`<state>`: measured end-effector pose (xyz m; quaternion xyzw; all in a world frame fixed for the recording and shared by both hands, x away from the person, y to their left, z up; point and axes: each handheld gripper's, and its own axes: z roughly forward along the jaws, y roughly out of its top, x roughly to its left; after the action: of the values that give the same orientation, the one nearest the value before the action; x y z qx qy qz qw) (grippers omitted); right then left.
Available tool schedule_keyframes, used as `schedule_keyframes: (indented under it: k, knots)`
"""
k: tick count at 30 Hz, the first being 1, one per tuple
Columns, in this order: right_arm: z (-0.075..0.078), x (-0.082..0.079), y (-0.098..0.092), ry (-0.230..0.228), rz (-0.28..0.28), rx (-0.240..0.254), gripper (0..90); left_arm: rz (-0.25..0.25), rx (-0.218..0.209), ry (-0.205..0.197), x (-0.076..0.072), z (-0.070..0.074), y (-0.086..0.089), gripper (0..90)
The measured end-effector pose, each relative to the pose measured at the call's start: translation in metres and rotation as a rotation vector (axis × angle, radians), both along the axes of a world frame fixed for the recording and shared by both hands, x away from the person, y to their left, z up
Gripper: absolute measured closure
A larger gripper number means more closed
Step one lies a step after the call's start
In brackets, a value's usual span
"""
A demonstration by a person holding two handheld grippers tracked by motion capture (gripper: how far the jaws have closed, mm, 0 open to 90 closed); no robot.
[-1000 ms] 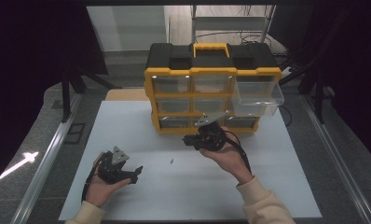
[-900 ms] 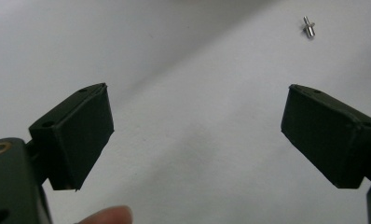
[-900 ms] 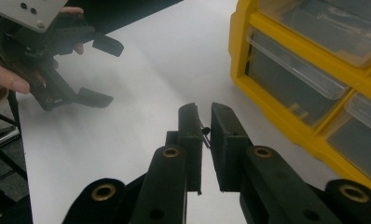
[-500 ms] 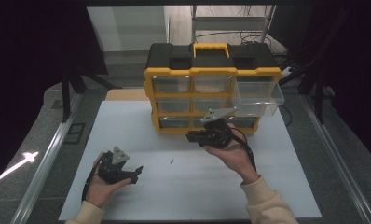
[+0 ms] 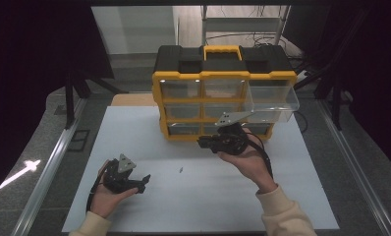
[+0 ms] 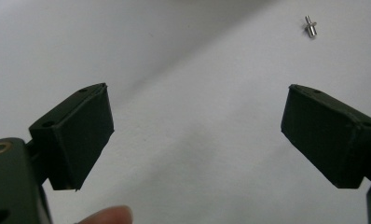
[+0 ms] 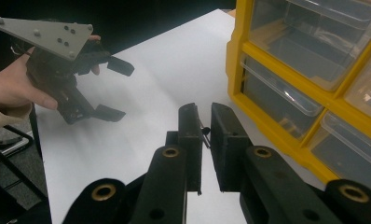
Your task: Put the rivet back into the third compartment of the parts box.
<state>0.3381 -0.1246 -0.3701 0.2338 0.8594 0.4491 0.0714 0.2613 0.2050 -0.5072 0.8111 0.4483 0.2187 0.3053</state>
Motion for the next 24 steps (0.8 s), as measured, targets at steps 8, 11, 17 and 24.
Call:
schedule_keyframes:
  k: [8, 11, 17, 24]
  knots:
    - [0.009, 0.0, -0.003, -0.005, -0.002, 0.018, 82.4, 0.005, -0.005, -0.004, 0.0, 0.0, 0.0, 9.9]
    - [0.016, -0.001, -0.005, -0.017, -0.005, 0.02, 82.4, 0.006, -0.006, -0.005, 0.0, 0.0, 0.001, 9.8]
    - [0.03, 0.0, -0.012, -0.034, -0.017, 0.032, 82.4, 0.007, -0.008, -0.006, -0.001, 0.001, 0.001, 9.8]
    - [0.044, -0.001, -0.022, -0.046, -0.037, 0.036, 82.4, 0.004, -0.004, -0.004, 0.0, 0.0, 0.001, 9.8]
